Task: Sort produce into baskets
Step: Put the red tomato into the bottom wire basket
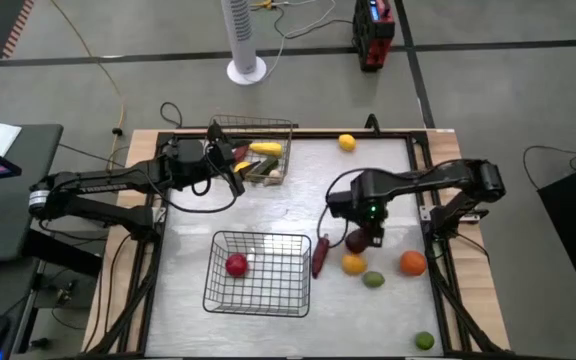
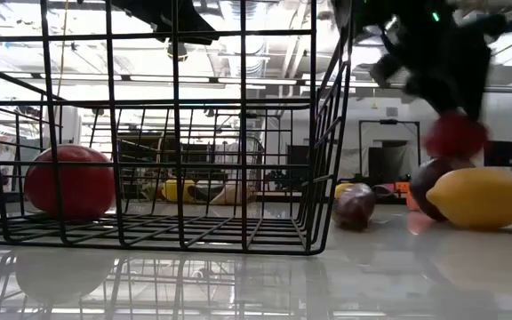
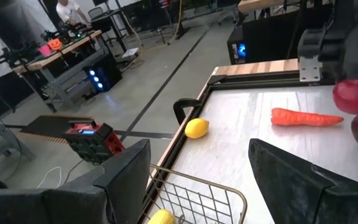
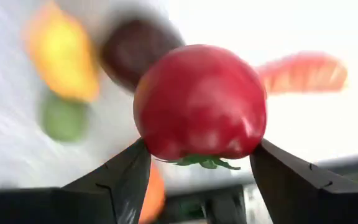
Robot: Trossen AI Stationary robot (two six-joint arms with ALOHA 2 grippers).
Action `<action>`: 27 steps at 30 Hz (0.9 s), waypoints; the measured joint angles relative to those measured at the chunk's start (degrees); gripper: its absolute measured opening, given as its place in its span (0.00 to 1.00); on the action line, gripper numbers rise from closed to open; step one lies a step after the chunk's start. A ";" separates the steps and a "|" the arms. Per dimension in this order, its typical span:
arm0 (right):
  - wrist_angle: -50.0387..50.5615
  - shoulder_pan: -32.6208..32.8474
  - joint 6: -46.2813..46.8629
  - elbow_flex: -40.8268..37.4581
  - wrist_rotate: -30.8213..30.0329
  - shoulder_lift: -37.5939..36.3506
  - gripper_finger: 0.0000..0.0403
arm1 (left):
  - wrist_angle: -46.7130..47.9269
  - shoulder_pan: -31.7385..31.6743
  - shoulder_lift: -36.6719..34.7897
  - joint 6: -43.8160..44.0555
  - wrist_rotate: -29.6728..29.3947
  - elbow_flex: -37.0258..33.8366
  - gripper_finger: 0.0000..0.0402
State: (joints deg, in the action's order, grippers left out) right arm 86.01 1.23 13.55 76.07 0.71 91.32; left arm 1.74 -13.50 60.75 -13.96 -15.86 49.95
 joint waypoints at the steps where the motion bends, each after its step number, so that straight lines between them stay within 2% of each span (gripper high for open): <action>1: -1.28 0.02 0.11 1.56 -0.19 -0.69 0.71 | -0.03 0.00 0.00 -0.03 0.03 0.00 0.65; 5: -10.44 0.95 -0.64 6.13 -0.75 -3.66 0.71 | -1.00 0.00 -0.02 -0.60 2.53 0.00 0.65; 9: -26.34 2.94 -1.36 6.98 -0.65 -5.99 0.71 | -2.13 0.00 -0.02 -1.05 6.37 0.00 0.65; 15: -45.62 7.63 -3.25 6.98 0.91 -4.66 0.71 | -2.75 0.02 -0.02 -1.11 9.67 0.00 0.65; 22: -48.29 11.98 -7.24 6.93 1.78 1.48 0.72 | -1.84 0.02 -0.02 -1.11 9.41 0.00 0.65; 27: -45.19 11.22 -6.10 6.89 3.99 4.42 0.80 | -1.68 0.02 -0.02 -0.74 9.29 0.00 0.65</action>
State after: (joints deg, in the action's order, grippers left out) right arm 40.82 12.46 7.45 82.96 4.69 95.75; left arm 0.05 -13.47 60.73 -14.70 -6.57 49.95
